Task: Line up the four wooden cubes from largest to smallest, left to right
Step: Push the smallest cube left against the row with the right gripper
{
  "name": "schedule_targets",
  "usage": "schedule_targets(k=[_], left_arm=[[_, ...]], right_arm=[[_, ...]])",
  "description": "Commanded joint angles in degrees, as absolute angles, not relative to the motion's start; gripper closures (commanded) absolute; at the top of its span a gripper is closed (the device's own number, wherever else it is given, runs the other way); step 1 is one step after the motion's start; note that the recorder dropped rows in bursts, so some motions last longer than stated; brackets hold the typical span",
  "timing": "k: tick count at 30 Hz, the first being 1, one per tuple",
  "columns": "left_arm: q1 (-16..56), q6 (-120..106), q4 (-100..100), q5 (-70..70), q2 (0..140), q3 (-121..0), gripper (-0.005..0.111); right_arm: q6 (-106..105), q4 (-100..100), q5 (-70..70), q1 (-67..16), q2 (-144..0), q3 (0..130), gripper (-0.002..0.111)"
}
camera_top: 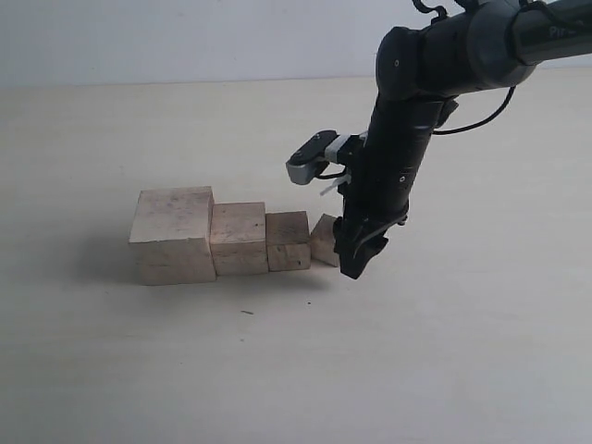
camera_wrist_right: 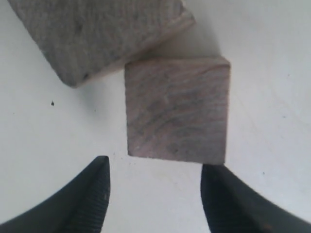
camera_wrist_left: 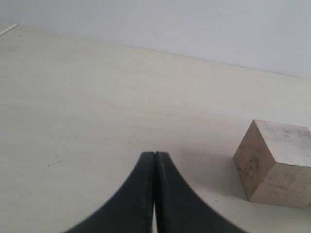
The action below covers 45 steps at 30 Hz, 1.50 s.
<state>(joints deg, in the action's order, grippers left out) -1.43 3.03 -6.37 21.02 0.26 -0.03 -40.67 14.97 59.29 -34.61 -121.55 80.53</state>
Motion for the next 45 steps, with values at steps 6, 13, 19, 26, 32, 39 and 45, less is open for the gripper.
schedule_targets(k=[6, 13, 19, 26, 32, 39, 45], left_arm=[[-1.09, 3.31, -6.59, 20.69, 0.00, 0.00, 0.107], [-1.09, 3.31, -6.59, 20.69, 0.00, 0.00, 0.107], [-1.09, 3.31, -6.59, 20.69, 0.00, 0.00, 0.107], [-1.09, 3.31, -6.59, 20.69, 0.00, 0.00, 0.107], [-1.09, 3.31, -6.59, 20.69, 0.00, 0.00, 0.107], [-1.09, 3.31, -6.59, 20.69, 0.00, 0.00, 0.107], [-1.09, 3.31, -6.59, 20.69, 0.00, 0.00, 0.107]], right_arm=[[-40.90, 13.54, 57.96, -34.69, -121.40, 80.34, 0.055], [-41.16, 14.61, 57.12, -34.69, -121.40, 80.34, 0.055], [-42.42, 14.71, 57.25, -34.69, -121.40, 80.34, 0.055], [-42.55, 15.54, 61.42, -34.69, -121.40, 80.34, 0.055], [-51.53, 21.82, 60.90, -34.69, -121.40, 80.34, 0.055], [-54.26, 22.11, 56.72, -34.69, -121.40, 80.34, 0.055], [-57.73, 19.94, 56.62, -34.69, -121.40, 80.34, 0.055]])
